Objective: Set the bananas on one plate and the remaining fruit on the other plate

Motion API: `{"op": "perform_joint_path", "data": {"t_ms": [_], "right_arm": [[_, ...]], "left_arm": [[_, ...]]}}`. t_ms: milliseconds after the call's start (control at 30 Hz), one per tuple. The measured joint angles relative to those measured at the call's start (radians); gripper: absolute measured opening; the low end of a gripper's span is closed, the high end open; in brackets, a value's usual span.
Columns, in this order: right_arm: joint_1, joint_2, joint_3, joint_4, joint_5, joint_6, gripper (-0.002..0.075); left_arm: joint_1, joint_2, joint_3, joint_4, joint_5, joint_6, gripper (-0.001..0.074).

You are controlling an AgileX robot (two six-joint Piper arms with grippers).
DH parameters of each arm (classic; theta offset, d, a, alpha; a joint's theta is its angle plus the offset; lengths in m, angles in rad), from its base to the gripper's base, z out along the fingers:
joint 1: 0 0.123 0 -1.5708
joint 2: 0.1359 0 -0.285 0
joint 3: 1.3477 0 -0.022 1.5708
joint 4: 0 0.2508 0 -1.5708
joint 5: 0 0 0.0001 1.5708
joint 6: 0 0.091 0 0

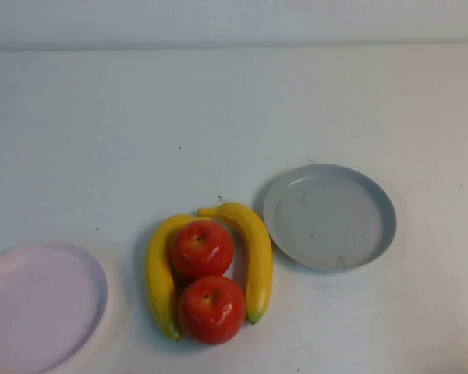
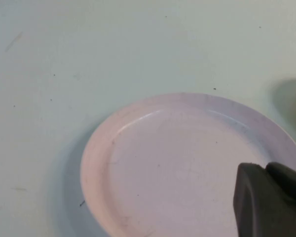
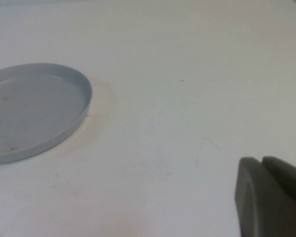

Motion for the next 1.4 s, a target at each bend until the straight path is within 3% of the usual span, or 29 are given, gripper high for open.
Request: {"op": "perform_joint_path", "data": {"t_ms": [333, 533, 1067, 1400], "right_arm": [[0.000, 0.000, 0.000, 0.000, 0.000, 0.000, -0.0017], [0.000, 0.000, 0.000, 0.000, 0.001, 0.000, -0.0017], [0.000, -0.006, 0.000, 0.000, 0.002, 0.000, -0.0017], [0.000, -0.006, 0.000, 0.000, 0.002, 0.000, -0.0017]], "left_arm": [[0.000, 0.000, 0.000, 0.011, 0.000, 0.000, 0.0001], [0.000, 0.000, 0.000, 0.186, 0.006, 0.000, 0.0001], [0.000, 0.000, 0.000, 0.365, 0.008, 0.009, 0.0001], [0.000, 0.000, 0.000, 0.028, -0.153, -0.272, 0.0001]]}}
